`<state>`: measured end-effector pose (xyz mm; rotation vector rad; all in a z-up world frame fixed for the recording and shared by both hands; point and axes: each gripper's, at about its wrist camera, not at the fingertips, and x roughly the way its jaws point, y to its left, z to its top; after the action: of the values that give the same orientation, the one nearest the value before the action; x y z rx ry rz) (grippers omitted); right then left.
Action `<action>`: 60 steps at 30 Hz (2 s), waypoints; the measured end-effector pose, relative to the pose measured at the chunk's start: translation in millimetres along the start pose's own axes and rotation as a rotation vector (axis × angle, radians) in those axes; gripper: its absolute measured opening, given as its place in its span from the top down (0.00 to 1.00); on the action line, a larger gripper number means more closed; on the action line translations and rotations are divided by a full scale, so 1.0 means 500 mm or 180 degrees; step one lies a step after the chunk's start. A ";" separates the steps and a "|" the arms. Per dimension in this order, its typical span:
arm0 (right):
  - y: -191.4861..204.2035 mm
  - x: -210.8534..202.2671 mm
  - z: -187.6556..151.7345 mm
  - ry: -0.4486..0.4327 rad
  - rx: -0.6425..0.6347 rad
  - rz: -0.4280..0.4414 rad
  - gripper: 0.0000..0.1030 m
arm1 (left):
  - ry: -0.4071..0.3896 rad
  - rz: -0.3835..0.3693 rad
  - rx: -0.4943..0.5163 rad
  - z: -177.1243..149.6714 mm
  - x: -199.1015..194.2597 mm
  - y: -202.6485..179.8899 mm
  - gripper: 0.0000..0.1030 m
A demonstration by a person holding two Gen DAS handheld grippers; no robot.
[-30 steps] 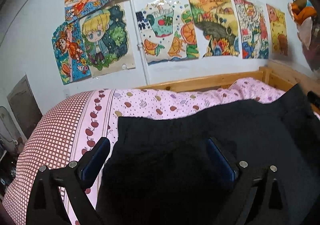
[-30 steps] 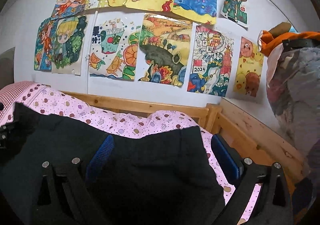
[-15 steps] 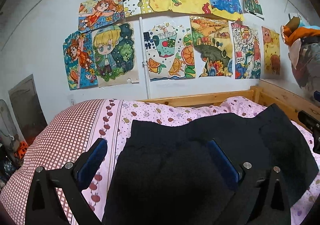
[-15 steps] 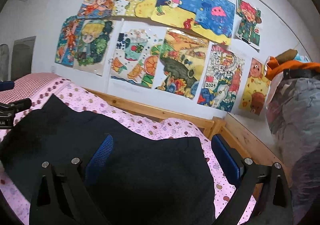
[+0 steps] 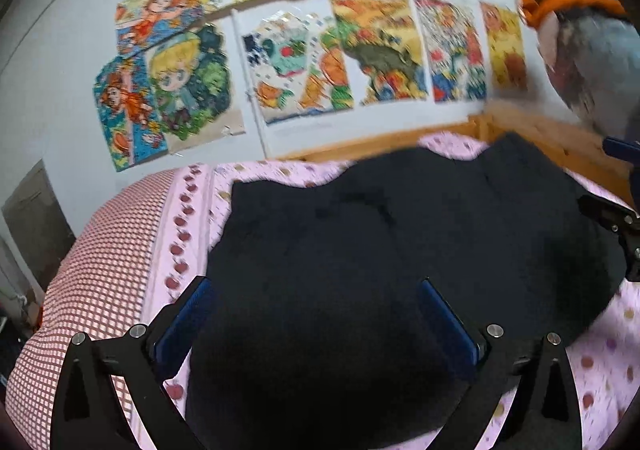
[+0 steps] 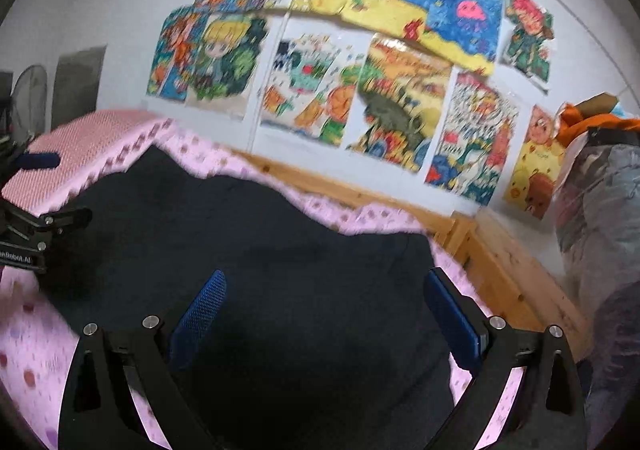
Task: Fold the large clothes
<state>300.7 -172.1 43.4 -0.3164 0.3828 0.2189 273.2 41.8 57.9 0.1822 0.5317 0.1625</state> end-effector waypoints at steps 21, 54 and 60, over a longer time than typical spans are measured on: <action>-0.007 0.134 -0.074 0.0403 0.0297 0.0380 0.02 | 0.0119 -0.0107 0.0064 -0.017 0.090 -0.034 0.00; -0.078 0.438 0.001 0.1074 0.0864 0.0335 0.02 | 0.0806 0.0083 -0.0559 0.115 0.360 0.049 0.00; -0.075 0.487 -0.005 0.1266 0.0836 0.0389 0.01 | 0.0972 0.0053 -0.0521 0.124 0.415 0.044 0.00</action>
<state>530.3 -171.4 -45.9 -0.0747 0.8174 0.2222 479.2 96.7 14.1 0.0011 0.8173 0.2510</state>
